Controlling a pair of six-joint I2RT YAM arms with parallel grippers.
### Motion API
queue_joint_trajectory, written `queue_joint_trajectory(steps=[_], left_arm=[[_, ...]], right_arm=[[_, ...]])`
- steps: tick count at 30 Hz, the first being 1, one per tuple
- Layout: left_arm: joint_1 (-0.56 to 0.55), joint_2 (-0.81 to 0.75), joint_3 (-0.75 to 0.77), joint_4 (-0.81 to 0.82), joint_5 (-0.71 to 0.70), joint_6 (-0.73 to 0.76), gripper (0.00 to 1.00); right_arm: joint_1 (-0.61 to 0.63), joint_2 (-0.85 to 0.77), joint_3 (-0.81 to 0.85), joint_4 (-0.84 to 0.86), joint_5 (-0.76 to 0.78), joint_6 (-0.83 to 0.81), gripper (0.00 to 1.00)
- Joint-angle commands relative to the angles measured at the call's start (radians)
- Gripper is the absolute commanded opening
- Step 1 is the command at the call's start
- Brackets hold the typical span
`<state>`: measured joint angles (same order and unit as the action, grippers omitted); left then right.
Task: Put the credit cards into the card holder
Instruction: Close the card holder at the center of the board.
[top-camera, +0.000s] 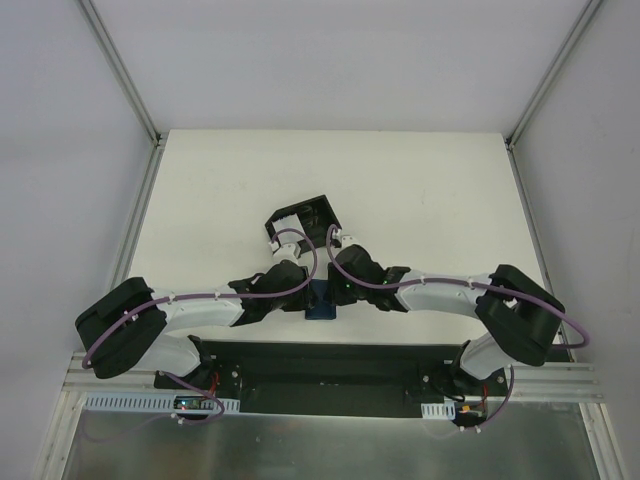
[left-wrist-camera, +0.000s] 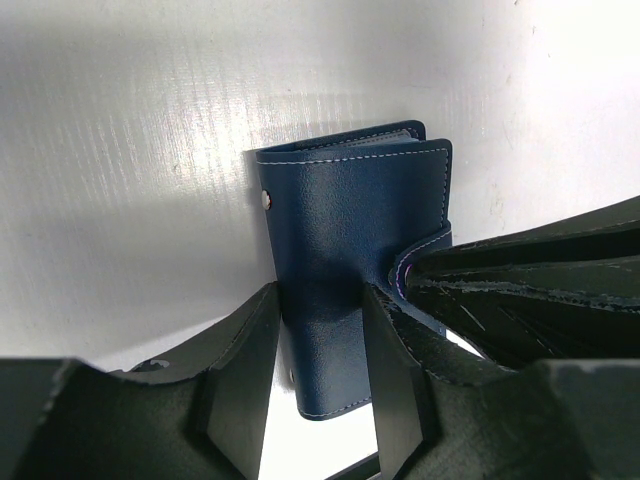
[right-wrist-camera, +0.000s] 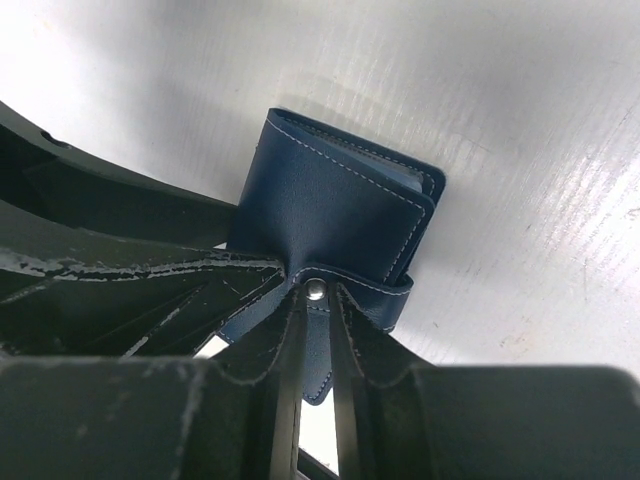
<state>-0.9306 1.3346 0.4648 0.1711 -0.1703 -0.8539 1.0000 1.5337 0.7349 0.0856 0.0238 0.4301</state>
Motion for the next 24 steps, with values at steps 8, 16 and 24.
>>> queue_joint_trajectory(steps=[8,16,24], left_arm=[[-0.01,0.037,-0.038,-0.159,-0.029,0.029,0.38],[-0.01,0.023,-0.051,-0.159,-0.041,0.013,0.38],[-0.01,0.011,-0.083,-0.125,-0.038,-0.01,0.38]], right_arm=[[0.002,0.054,0.05,-0.023,-0.053,-0.005,0.17],[0.002,0.114,0.121,-0.193,-0.03,-0.008,0.15],[0.0,0.181,0.181,-0.288,-0.005,-0.001,0.15]])
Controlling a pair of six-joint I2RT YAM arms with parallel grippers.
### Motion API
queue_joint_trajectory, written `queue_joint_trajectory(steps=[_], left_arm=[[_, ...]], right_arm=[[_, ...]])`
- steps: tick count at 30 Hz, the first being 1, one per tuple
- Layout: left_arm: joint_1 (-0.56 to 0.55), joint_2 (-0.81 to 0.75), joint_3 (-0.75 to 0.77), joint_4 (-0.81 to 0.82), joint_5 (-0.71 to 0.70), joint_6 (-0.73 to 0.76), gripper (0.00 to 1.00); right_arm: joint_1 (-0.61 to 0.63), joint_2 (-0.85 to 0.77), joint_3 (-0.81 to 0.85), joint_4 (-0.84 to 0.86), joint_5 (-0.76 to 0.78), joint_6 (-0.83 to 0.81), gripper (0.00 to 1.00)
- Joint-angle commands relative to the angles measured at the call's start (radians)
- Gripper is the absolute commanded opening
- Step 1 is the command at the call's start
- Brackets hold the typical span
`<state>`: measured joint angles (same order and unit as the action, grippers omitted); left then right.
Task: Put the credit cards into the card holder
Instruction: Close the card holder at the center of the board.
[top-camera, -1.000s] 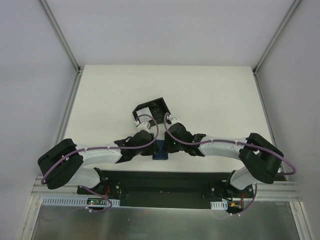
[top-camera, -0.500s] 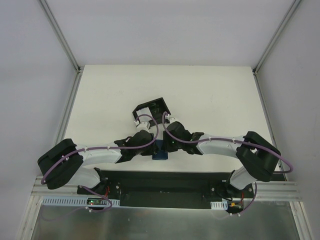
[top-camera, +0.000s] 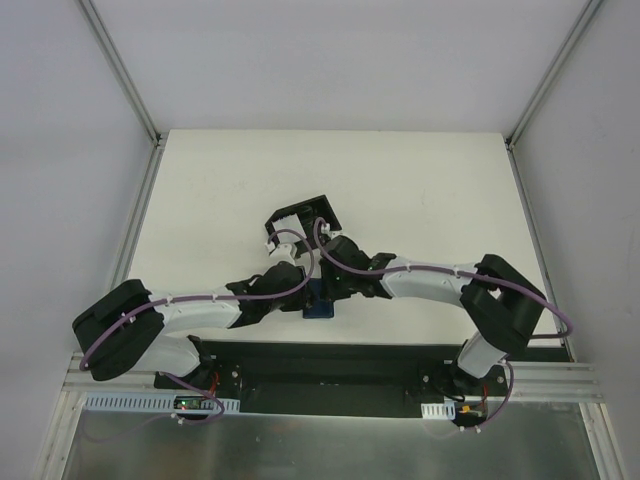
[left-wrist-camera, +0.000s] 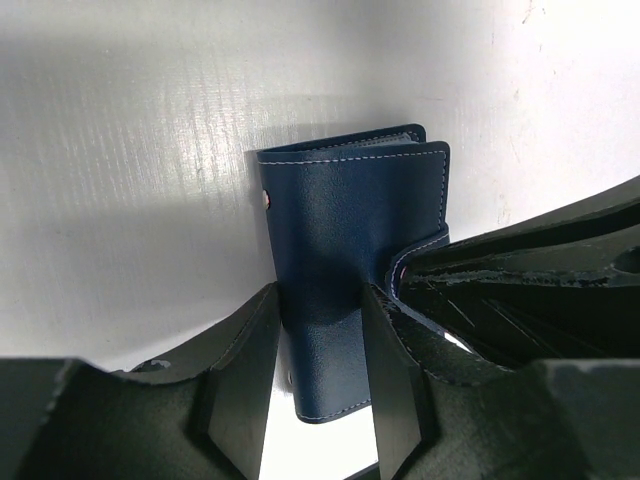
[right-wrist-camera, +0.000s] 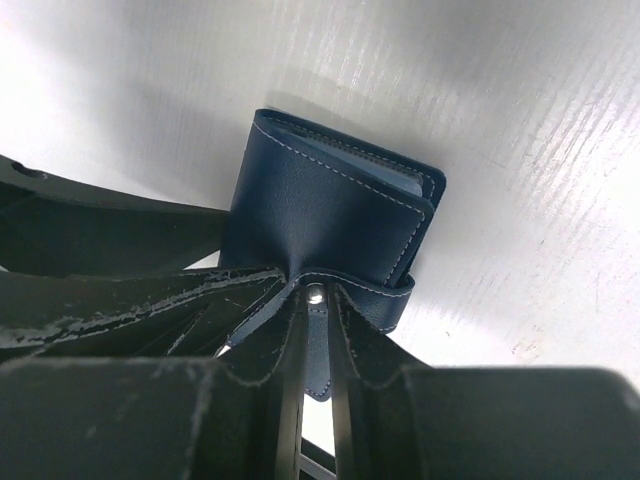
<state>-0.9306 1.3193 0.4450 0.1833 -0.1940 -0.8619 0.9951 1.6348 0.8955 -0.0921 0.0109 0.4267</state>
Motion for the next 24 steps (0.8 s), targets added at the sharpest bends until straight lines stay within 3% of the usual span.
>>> queue_joint_trajectory(steps=[1,24], left_arm=[[-0.008,0.024,-0.066,-0.136,-0.013,-0.002,0.38],[-0.008,0.021,-0.095,-0.105,-0.012,-0.02,0.38]], right_arm=[[0.005,0.091,0.031,-0.123,0.006,0.003,0.15],[-0.01,0.221,0.111,-0.284,0.0,-0.045,0.14]])
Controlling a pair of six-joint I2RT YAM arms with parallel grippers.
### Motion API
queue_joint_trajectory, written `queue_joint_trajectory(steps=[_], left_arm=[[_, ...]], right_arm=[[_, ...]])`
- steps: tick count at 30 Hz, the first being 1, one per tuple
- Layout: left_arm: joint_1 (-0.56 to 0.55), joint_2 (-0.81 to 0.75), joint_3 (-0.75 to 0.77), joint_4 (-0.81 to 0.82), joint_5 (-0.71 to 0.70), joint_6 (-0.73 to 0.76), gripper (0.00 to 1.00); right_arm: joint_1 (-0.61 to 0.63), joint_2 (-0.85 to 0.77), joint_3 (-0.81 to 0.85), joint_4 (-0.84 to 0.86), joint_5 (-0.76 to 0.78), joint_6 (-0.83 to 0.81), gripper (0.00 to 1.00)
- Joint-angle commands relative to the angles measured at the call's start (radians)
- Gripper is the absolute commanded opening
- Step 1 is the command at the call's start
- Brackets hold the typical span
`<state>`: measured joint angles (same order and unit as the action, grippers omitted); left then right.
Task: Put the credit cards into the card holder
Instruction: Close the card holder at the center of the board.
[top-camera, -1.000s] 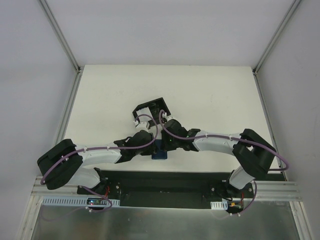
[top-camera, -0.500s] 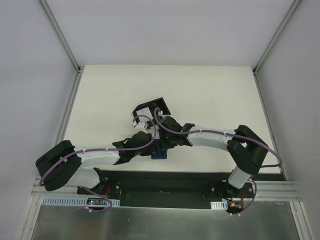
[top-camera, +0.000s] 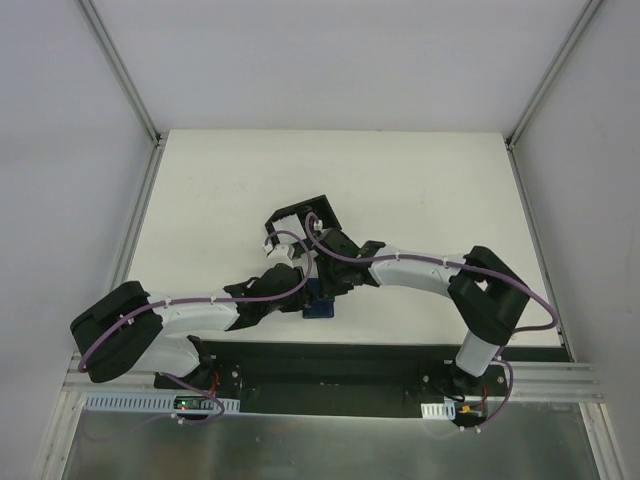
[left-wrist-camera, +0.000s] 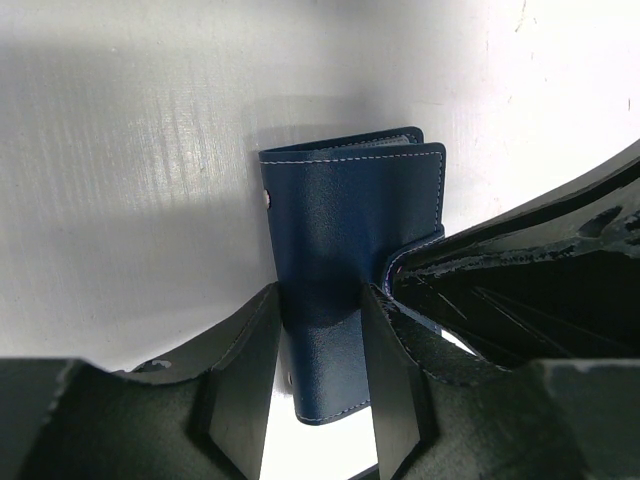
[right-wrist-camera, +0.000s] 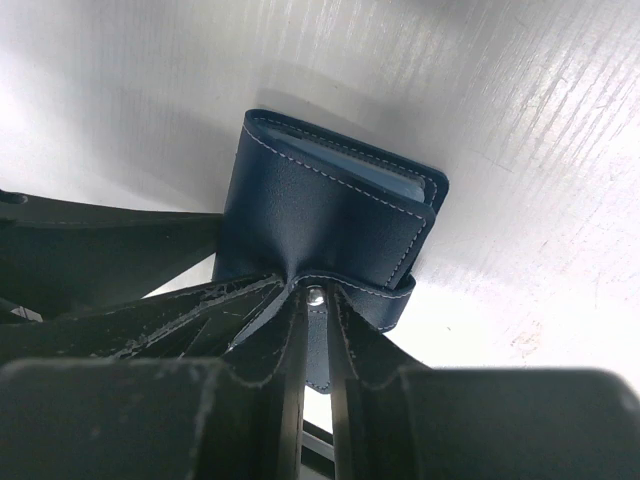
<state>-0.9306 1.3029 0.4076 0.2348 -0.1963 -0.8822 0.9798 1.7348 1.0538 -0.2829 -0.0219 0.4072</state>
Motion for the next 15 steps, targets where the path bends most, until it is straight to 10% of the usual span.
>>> queue_joint_trajectory(steps=[1,15], left_arm=[[-0.01,0.035,-0.058,-0.157,-0.009,0.0,0.38],[-0.008,0.021,-0.072,-0.149,-0.012,-0.004,0.38]], right_arm=[[0.005,0.126,-0.048,-0.094,0.033,-0.025,0.14],[-0.016,0.174,-0.051,-0.102,-0.016,-0.033,0.13]])
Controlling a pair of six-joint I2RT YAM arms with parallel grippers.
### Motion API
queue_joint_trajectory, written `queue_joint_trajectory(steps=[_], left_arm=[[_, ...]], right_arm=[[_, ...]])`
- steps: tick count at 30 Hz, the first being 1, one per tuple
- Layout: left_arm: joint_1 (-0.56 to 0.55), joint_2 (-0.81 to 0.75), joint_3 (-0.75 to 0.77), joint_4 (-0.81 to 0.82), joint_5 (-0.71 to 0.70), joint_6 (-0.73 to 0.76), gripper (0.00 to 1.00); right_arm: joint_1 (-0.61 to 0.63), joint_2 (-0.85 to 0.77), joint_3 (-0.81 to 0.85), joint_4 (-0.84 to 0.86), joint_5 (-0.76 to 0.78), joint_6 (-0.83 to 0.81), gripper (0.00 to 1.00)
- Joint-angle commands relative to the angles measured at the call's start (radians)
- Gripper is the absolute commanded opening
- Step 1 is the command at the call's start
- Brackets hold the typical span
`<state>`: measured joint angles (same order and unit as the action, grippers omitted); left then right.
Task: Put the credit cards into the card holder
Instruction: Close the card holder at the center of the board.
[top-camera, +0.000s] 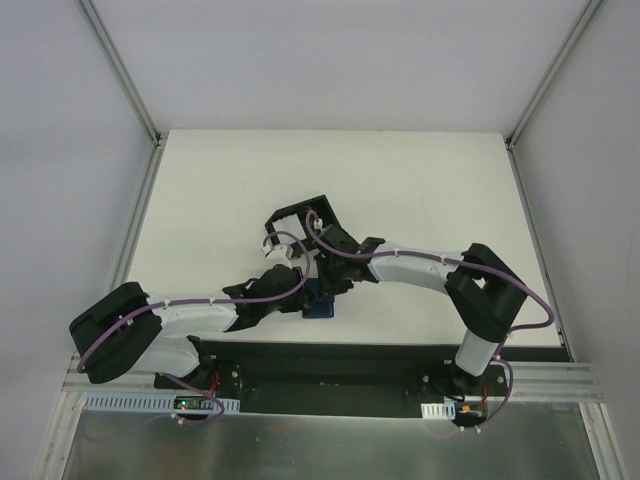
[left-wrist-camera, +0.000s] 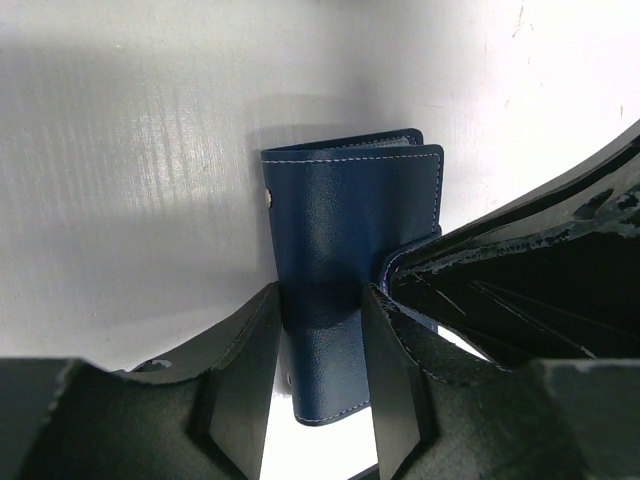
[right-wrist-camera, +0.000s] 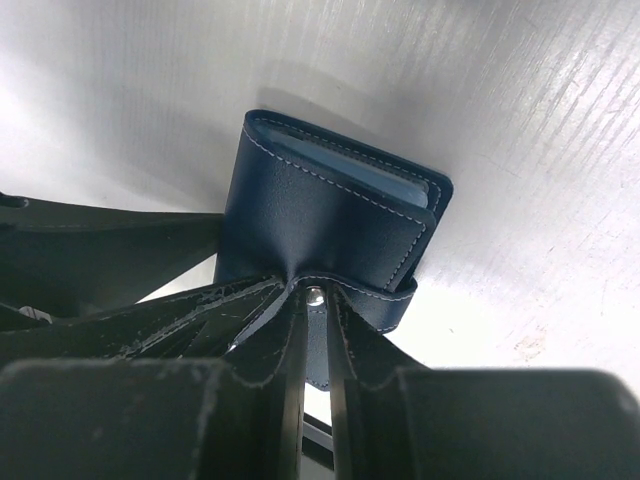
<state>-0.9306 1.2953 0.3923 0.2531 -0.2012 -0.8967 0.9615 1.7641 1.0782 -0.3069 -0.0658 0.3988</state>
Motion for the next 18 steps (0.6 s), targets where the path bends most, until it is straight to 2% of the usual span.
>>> queue_joint_trajectory(steps=[1,18], left_arm=[[-0.008,0.029,-0.056,-0.167,-0.006,0.012,0.38],[-0.01,0.035,-0.063,-0.152,-0.003,0.012,0.38]], right_arm=[[-0.003,0.144,-0.075,-0.08,0.024,-0.028,0.13],[-0.024,0.233,0.0,-0.215,0.046,-0.06,0.13]])
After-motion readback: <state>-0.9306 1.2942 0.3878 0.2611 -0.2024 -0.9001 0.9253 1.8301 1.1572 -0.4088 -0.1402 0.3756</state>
